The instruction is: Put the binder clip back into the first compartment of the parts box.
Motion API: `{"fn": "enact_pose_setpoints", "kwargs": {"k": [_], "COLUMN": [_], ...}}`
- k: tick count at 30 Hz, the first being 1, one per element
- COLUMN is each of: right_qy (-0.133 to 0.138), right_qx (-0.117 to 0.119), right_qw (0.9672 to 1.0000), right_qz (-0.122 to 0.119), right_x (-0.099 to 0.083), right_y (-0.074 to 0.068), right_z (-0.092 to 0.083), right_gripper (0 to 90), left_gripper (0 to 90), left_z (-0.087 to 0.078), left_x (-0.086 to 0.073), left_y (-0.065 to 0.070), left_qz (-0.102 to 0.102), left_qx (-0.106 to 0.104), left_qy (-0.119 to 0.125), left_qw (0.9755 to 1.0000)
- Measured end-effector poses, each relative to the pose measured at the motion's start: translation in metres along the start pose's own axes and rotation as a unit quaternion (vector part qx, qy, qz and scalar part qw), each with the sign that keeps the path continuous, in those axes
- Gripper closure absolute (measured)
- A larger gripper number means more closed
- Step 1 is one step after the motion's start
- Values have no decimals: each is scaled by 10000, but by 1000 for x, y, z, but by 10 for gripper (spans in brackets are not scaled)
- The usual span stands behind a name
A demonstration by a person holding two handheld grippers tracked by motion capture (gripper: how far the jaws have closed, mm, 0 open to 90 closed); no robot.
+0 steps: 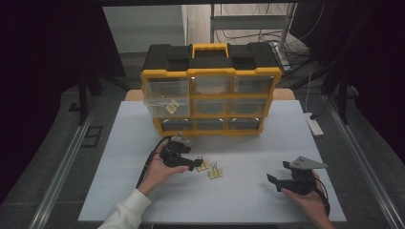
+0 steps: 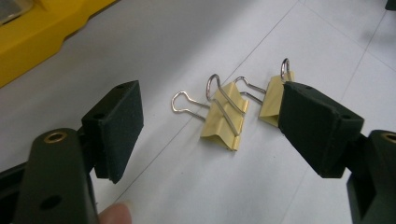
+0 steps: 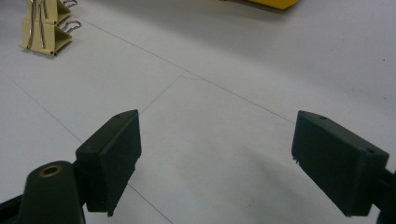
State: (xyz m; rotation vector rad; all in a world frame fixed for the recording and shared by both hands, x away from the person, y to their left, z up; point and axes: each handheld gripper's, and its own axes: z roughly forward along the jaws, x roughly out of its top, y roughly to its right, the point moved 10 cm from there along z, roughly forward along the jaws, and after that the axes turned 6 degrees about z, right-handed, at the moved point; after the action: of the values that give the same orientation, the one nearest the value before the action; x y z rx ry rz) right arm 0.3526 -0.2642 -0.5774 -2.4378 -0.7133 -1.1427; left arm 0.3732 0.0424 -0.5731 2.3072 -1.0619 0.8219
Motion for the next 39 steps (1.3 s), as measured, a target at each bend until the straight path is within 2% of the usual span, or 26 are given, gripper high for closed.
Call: {"fn": "enact_pose_setpoints", "kwargs": {"k": [4, 7, 11, 13, 14, 17, 18, 19, 20, 21, 23, 29, 30, 36, 39], "right_qy": [-6, -10, -24, -26, -24, -21, -13, -13, -15, -14, -14, -12, -6, 15, 37], "right_qx": [2, -7, -29, -31, -33, -32, -8, -8, -5, -5, -12, -16, -16, -37, -28], "right_qw": [10000, 10000, 10000, 10000, 10000, 10000, 10000, 10000, 10000, 10000, 10000, 10000, 10000, 10000, 10000], "right_qz": [-7, -6, -10, 0, 2, -4, -7, -7, -12, -16, -30, -36, -34, -38, -34], "right_x": [0, 0, -1, -1, -1, -1, -1, -1, -1, 0, 0, 0, 0, 0, 1], "right_y": [0, 0, 1, 1, 1, 1, 0, 0, 0, 0, 0, 0, 0, 1, 0], "right_z": [0, 1, 0, 0, 0, 0, 0, 0, 0, 0, 0, 0, 0, -1, -1], "right_gripper": [160, 160, 159, 159, 160, 160, 160, 160, 160, 160, 160, 161, 161, 162, 162], "left_gripper": [251, 257, 299, 393, 393, 609, 733, 784, 784, 807, 867, 897, 897, 897, 897], "left_z": [7, 15, 22, 23, 24, 22, 21, 21, 20, 18, 15, 13, 12, -6, -19], "left_x": [5, 10, 8, 6, 5, 3, 5, 5, 5, 6, 8, 9, 10, 21, 24], "left_y": [-1, -3, -5, -6, -7, -4, 2, 2, 3, 6, 8, 9, 10, 18, 22], "left_qz": [-1, -84, -72, -72, -98, -14, -43, -43, -54, -108, -141, -73, 1, 228, 406], "left_qx": [-46, -90, -165, -180, -225, -331, -516, -516, -563, -710, -863, -765, -701, -625, -472], "left_qy": [-18, 28, -89, -161, -181, -247, -216, -216, -188, -146, -93, -70, -28, 326, 525], "left_qw": [10000, 9999, 9998, 9997, 9995, 9991, 9984, 9984, 9982, 9973, 9961, 9970, 9975, 9973, 9967]}}
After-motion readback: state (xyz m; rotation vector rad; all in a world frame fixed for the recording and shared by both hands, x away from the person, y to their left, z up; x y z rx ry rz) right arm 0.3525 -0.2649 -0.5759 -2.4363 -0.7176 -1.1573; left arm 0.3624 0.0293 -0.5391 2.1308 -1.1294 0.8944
